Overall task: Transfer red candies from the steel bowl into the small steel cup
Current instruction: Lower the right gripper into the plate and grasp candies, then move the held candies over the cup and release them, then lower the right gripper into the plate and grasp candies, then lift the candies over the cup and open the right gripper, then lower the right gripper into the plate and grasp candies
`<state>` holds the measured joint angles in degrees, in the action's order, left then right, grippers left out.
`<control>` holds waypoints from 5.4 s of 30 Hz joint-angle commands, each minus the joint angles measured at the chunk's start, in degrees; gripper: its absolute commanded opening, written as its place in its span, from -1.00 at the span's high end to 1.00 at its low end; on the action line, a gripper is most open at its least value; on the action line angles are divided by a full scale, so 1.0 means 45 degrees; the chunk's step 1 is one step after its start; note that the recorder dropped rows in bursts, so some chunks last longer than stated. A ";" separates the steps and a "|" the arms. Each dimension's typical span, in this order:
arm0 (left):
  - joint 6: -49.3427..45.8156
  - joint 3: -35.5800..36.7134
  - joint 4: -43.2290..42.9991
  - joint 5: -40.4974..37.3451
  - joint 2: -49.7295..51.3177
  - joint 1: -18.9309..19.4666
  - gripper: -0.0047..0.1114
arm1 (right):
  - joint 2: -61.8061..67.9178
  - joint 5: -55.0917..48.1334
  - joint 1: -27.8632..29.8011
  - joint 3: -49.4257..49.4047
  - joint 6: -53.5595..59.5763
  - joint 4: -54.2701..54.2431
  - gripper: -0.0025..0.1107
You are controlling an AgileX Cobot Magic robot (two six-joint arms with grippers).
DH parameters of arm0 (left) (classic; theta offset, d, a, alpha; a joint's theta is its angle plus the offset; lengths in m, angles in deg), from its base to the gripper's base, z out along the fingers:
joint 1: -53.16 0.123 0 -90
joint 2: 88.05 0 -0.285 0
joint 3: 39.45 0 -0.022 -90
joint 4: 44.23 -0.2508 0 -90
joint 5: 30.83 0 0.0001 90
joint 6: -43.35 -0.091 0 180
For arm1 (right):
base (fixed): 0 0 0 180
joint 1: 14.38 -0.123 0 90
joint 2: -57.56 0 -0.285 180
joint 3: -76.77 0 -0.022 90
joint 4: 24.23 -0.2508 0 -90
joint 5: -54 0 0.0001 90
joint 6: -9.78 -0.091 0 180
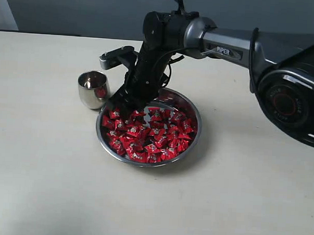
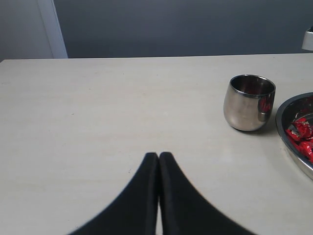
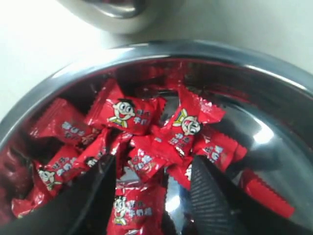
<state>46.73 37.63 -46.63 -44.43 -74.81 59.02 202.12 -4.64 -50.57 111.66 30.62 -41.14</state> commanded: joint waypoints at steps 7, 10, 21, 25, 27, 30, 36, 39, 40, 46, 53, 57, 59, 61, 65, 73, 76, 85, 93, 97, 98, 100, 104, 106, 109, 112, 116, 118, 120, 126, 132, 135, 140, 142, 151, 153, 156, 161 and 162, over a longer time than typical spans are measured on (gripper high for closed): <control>0.0028 0.0031 -0.0018 0.0054 -0.0114 -0.0065 0.91 | 0.0182 0.0217 0.0030 0.0007 -0.0006 -0.0306 0.14; 0.0028 0.0031 -0.0018 0.0054 -0.0114 -0.0065 0.91 | 0.0424 0.0217 0.0030 0.0007 -0.0006 -0.0315 0.14; 0.0028 0.0031 -0.0018 0.0054 -0.0114 -0.0065 0.91 | 0.0333 0.0394 0.0030 0.0035 -0.0006 -0.0386 0.54; 0.0028 0.0031 -0.0018 0.0054 -0.0114 -0.0065 0.91 | -0.0020 0.0338 0.0030 0.0035 -0.0006 -0.0386 0.85; 0.0028 0.0031 -0.0018 0.0054 -0.0114 -0.0065 0.91 | -0.0244 0.0313 0.0030 0.0035 -0.0011 -0.0353 0.88; 0.0028 0.0031 -0.0018 0.0054 -0.0114 -0.0065 0.91 | -0.0658 0.0267 0.0030 0.0035 -0.0011 -0.0355 0.88; 0.0028 0.0031 -0.0018 0.0054 -0.0114 -0.0065 0.91 | -0.1327 0.0526 0.0030 0.0035 -0.0011 -0.0383 0.88; 0.0028 0.0031 -0.0018 0.0054 -0.0114 -0.0065 0.91 | -0.1472 0.1224 0.0030 0.0035 -0.0011 -0.0627 0.88; 0.0028 0.0031 -0.0018 0.0054 -0.0114 -0.0065 0.91 | -0.1504 0.1894 0.0030 0.0035 -0.0011 -0.1216 0.88; 0.0028 0.0031 -0.0018 0.0054 -0.0114 -0.0065 0.91 | -0.1473 0.4226 0.0030 0.0035 0.1015 -0.3386 0.88; 0.0028 0.0031 -0.0018 0.0054 -0.0114 -0.0065 0.91 | -0.0925 0.5243 0.0030 0.0035 0.2037 -0.4355 0.88; 0.0028 0.0031 -0.0018 0.0054 -0.0114 -0.0065 0.91 | -0.0524 0.5220 0.0030 0.0035 0.3357 -0.5530 0.87; 0.0028 0.0031 -0.0018 0.0054 -0.0114 -0.0065 0.91 | -0.0500 0.5195 0.0030 0.0035 0.3454 -0.5551 0.72; 0.0028 0.0031 -0.0018 0.0054 -0.0114 -0.0065 0.91 | -0.0500 0.5195 0.0030 0.0035 0.3454 -0.5551 0.51; 0.0028 0.0031 -0.0018 0.0054 -0.0114 -0.0065 0.91 | -0.0500 0.5175 0.0030 0.0035 0.3454 -0.5551 0.30; 0.0028 0.0031 -0.0018 0.0054 -0.0114 -0.0065 0.91 | -0.1384 0.2287 0.0030 0.0035 0.2377 -0.2976 0.30; 0.0028 0.0031 -0.0018 0.0054 -0.0114 -0.0065 0.91 | -0.1583 0.1063 0.0030 0.0035 0.1615 -0.1326 0.30; 0.0028 0.0031 -0.0018 0.0054 -0.0114 -0.0065 0.91 | -0.1141 0.0636 0.0030 0.0035 0.0665 0.0608 0.30; 0.0028 0.0031 -0.0018 0.0054 -0.0114 -0.0065 0.91 | -0.0237 0.0657 0.0030 0.0035 -0.0247 0.1451 0.30; 0.0028 0.0031 -0.0018 0.0054 -0.0114 -0.0065 0.91 | -0.0203 0.0740 0.0030 0.0035 -0.0242 0.1462 0.30; 0.0028 0.0031 -0.0018 0.0054 -0.0114 -0.0065 0.91 | -0.0179 0.0802 0.0030 0.0035 -0.0242 0.1510 0.30; 0.0028 0.0031 -0.0018 0.0054 -0.0114 -0.0065 0.91 | -0.0124 0.0871 0.0030 0.0035 -0.0242 0.1765 0.30; 0.0028 0.0031 -0.0018 0.0054 -0.0114 -0.0065 0.91 | 0.0113 0.0848 0.0030 0.0035 -0.0306 0.2028 0.30; 0.0028 0.0031 -0.0018 0.0054 -0.0114 -0.0065 0.91 | 0.0224 0.0799 0.0030 0.0035 -0.0306 0.2028 0.30; 0.0028 0.0031 -0.0018 0.0054 -0.0114 -0.0065 0.91 | 0.0372 0.0773 0.0030 0.0035 -0.0337 0.1984 0.30; 0.0028 0.0031 -0.0018 0.0054 -0.0114 -0.0065 0.91 | 0.0394 0.0773 0.0030 0.0035 -0.0367 0.1984 0.30; 0.0028 0.0031 -0.0018 0.0054 -0.0114 -0.0065 0.91 | 0.0394 0.0773 0.0030 0.0035 -0.0367 0.2011 0.33; 0.0028 0.0031 -0.0018 0.0054 -0.0114 -0.0065 0.91 | 0.0394 0.0719 0.0030 0.0035 -0.0367 0.2034 0.47; 0.0028 0.0031 -0.0018 0.0054 -0.0114 -0.0065 0.91 | 0.0394 0.0687 0.0030 0.0035 -0.0367 0.2034 0.74; 0.0028 0.0031 -0.0018 0.0054 -0.0114 -0.0065 0.91 | 0.0287 0.0493 0.0030 0.0035 -0.0367 0.1983 0.96; 0.0028 0.0031 -0.0018 0.0054 -0.0114 -0.0065 0.91 | -0.0987 0.0762 0.0030 0.0035 -0.0367 0.1598 0.96; 0.0028 0.0031 -0.0018 0.0054 -0.0114 -0.0065 0.91 | -0.1648 0.1667 0.0030 0.0035 -0.0302 0.0763 0.96; 0.0028 0.0031 -0.0018 0.0054 -0.0114 -0.0065 0.91 | -0.1691 0.3722 0.0030 0.0035 0.0897 -0.2086 0.96; 0.0028 0.0031 -0.0018 0.0054 -0.0114 -0.0065 0.91 | -0.1530 0.4223 0.0021 0.0035 0.1663 -0.3139 0.96; 0.0028 0.0031 -0.0018 0.0054 -0.0114 -0.0065 0.91 | -0.0774 0.4896 0.0021 0.0035 0.2828 -0.4465 0.44; 0.0028 0.0031 -0.0018 0.0054 -0.0114 -0.0065 0.91 | -0.0669 0.5002 0.0021 0.0035 0.2907 -0.4706 0.42; 0.0028 0.0031 -0.0018 0.0054 -0.0114 -0.0065 0.91 | -0.0669 0.5154 0.0021 0.0035 0.2907 -0.4706 0.42; 0.0028 0.0031 -0.0018 0.0054 -0.0114 -0.0065 0.91 | -0.0986 0.3984 0.0128 0.0035 0.2709 -0.3721 0.42; 0.0028 0.0031 -0.0018 0.0054 -0.0114 -0.0065 0.91 | -0.1112 0.3367 0.0188 0.0035 0.2438 -0.3310 0.42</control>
<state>46.73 37.63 -46.63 -44.43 -74.81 59.02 199.00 14.95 -50.57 111.66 42.79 -59.76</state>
